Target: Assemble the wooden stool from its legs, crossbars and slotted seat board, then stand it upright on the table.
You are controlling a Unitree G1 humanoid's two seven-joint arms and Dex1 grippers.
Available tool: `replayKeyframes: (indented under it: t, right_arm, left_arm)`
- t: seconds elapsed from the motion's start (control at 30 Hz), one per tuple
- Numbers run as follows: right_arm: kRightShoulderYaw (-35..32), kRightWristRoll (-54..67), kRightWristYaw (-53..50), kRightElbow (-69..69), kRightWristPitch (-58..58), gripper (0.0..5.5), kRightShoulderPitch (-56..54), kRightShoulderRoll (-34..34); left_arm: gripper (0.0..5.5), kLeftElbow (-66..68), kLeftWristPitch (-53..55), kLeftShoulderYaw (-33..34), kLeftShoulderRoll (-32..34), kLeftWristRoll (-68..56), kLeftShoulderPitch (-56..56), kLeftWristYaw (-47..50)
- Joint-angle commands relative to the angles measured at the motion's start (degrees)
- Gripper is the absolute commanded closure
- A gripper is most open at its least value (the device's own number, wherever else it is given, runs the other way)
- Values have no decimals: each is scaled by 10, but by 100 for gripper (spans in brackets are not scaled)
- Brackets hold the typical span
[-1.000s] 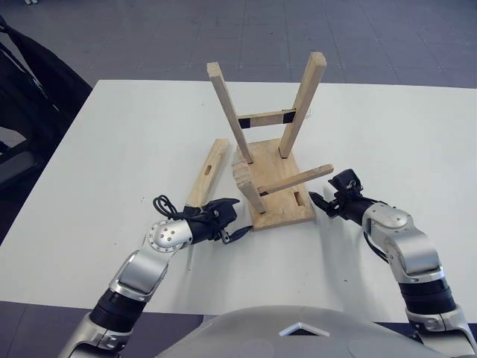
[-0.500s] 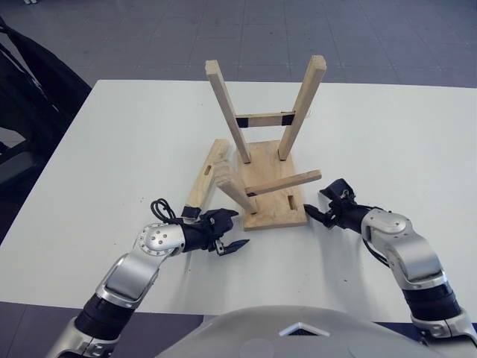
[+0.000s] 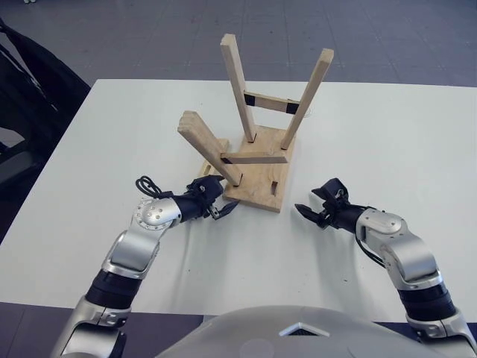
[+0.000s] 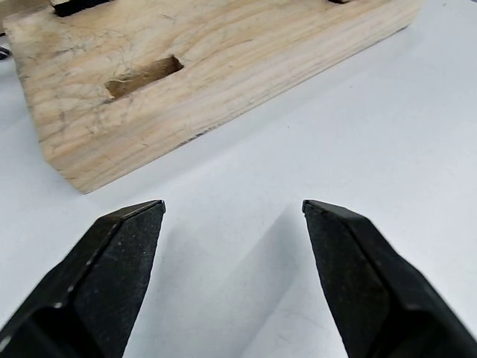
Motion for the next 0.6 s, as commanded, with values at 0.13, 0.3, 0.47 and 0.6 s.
replayKeyframes:
  t: [0.13,0.3,0.47,0.6]
  right_arm:
    - [-13,0,-14,3,4,208,-5,7]
    - [-12,-1,-18,10,2,208,-17,10]
    - [-10,-3,-16,10,2,208,-14,8]
    - [-8,-6,-17,16,0,208,-20,9]
  left_arm:
    - [161,-28,124,237,175,-178,81,-180]
    - [161,50,224,394,152,-370,-161,-96]
    - [207,10,329,395,57,-518,-353,136]
    - [207,-34,442,335,-35,-609,-359,315]
